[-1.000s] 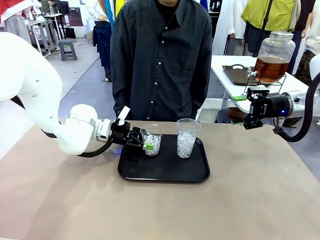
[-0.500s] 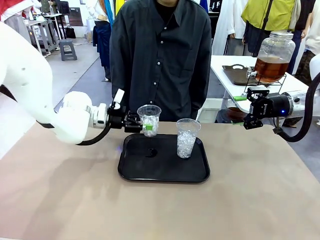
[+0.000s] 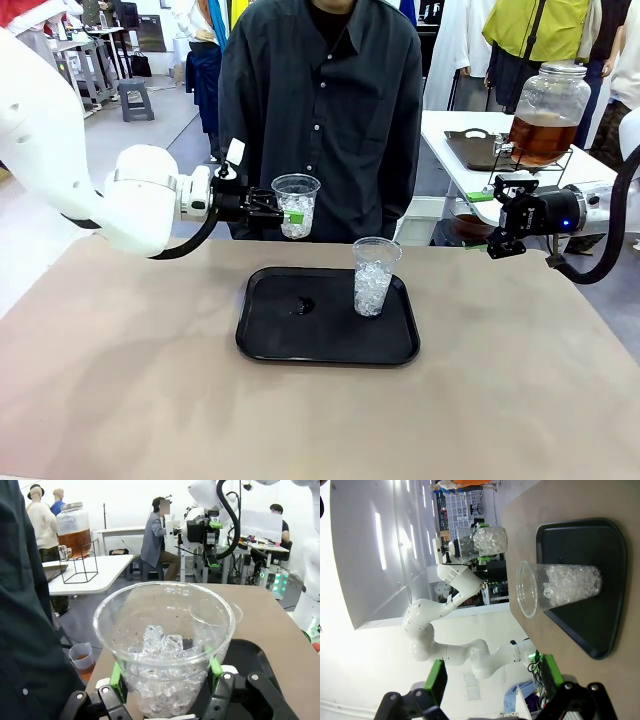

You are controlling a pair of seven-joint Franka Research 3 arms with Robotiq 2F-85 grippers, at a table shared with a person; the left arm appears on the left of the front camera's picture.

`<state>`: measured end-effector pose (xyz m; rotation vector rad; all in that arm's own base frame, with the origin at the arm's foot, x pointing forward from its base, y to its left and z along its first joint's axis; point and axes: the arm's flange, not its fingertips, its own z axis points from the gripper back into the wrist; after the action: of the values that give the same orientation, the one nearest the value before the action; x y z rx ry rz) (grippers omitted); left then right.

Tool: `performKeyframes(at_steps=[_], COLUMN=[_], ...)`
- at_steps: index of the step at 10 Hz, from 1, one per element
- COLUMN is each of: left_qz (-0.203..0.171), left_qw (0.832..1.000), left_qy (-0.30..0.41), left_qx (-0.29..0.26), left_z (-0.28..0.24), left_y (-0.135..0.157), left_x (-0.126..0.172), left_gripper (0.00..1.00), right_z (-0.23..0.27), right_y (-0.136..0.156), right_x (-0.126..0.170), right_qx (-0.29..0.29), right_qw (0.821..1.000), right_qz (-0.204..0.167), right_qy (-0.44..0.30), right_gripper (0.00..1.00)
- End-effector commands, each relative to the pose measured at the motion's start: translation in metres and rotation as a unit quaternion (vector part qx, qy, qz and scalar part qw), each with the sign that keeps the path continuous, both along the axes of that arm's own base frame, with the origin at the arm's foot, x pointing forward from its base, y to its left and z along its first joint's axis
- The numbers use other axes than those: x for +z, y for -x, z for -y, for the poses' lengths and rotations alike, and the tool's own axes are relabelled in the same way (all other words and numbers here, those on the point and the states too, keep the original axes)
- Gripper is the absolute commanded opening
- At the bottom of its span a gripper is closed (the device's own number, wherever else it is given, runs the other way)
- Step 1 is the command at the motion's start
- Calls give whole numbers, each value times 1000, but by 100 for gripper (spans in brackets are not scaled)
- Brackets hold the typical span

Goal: Pour the drink into the iced cup.
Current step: Pick up the iced cup indicated by the human and present it to them, then open the gripper to release the iced cup you were holding.

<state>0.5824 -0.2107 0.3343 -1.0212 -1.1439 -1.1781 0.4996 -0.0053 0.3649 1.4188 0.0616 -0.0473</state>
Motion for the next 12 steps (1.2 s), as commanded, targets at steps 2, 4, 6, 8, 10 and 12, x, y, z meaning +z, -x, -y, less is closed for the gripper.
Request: performKeyframes(at_steps=[2, 4, 6, 8, 10, 12], left_qz=[-4, -4, -4, -4, -4, -4], left_qw=[1000, 1000, 1000, 1000, 1000, 1000], left_qy=[1, 1, 1, 1, 1, 1], left_qx=[2, 2, 2, 2, 2, 2], left_z=[-1, -1, -1, -1, -1, -1], left_y=[0, 0, 0, 0, 0, 0], left_x=[-4, -4, -4, -4, -4, -4], left_gripper=[75, 75, 75, 75, 75, 75], right_z=[0, 0, 0, 0, 0, 0], right_y=[0, 0, 0, 0, 0, 0], right_x=[1, 1, 1, 1, 1, 1], right_qx=[-1, -1, -1, -1, -1, -1], right_qw=[1000, 1000, 1000, 1000, 1000, 1000], right_qz=[1, 1, 1, 1, 1, 1], right_qy=[1, 1, 1, 1, 1, 1], right_gripper=[100, 100, 100, 100, 100, 100])
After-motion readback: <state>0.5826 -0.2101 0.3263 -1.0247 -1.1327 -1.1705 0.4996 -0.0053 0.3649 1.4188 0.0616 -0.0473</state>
